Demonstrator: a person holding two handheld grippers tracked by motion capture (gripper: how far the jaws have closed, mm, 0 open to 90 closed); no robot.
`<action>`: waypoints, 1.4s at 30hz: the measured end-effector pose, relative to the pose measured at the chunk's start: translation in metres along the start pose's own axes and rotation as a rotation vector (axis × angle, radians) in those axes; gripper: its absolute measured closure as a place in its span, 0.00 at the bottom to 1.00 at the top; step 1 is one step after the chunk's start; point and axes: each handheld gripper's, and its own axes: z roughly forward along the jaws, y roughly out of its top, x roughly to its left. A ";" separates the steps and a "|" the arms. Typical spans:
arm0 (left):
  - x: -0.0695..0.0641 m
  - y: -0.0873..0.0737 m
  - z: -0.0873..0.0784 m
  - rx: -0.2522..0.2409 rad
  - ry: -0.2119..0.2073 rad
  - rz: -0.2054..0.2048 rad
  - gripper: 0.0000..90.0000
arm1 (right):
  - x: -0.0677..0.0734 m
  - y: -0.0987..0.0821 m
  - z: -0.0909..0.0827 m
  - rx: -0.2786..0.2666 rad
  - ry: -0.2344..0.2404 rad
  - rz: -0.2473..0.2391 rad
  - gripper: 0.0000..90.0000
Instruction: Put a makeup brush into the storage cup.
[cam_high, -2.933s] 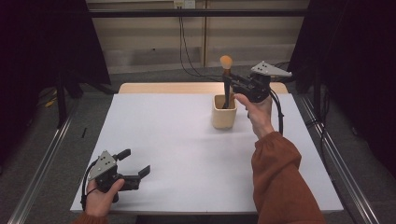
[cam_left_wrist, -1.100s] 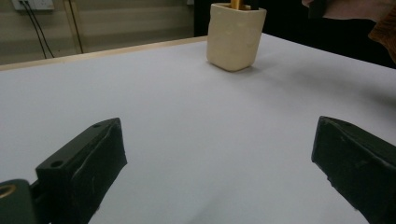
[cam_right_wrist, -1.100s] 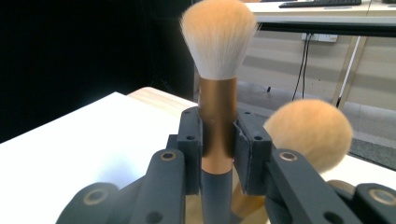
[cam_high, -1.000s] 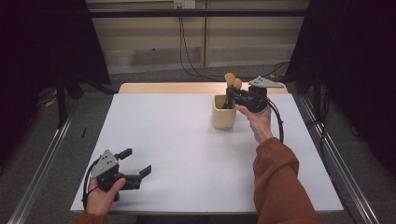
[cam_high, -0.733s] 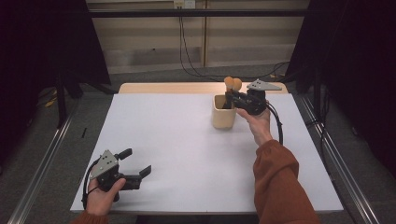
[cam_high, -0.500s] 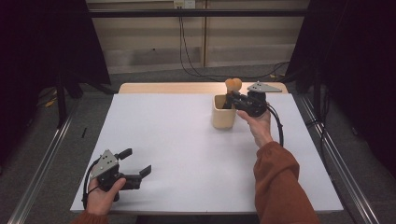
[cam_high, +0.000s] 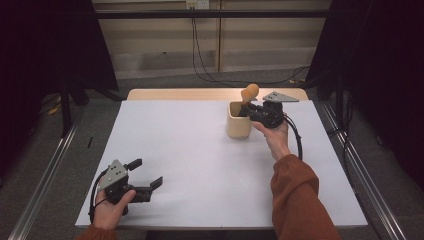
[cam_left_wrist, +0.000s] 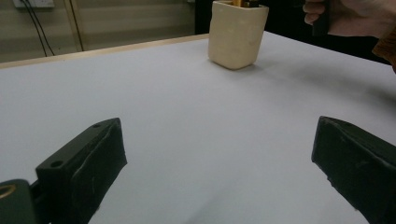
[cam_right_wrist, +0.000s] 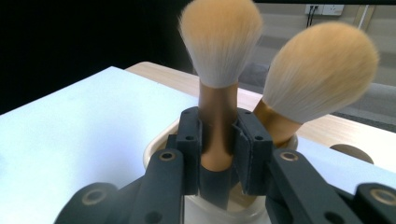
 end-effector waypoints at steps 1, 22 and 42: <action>0.000 0.000 0.001 0.002 -0.001 -0.001 0.03 | 0.000 -0.001 0.000 0.004 -0.002 -0.001 0.81; -0.001 -0.001 0.001 0.006 0.000 -0.003 0.03 | -0.005 -0.010 -0.010 -0.008 -0.004 0.030 0.50; 0.000 -0.001 -0.003 -0.001 0.005 0.000 0.03 | 0.001 -0.010 -0.026 0.006 -0.028 0.038 0.05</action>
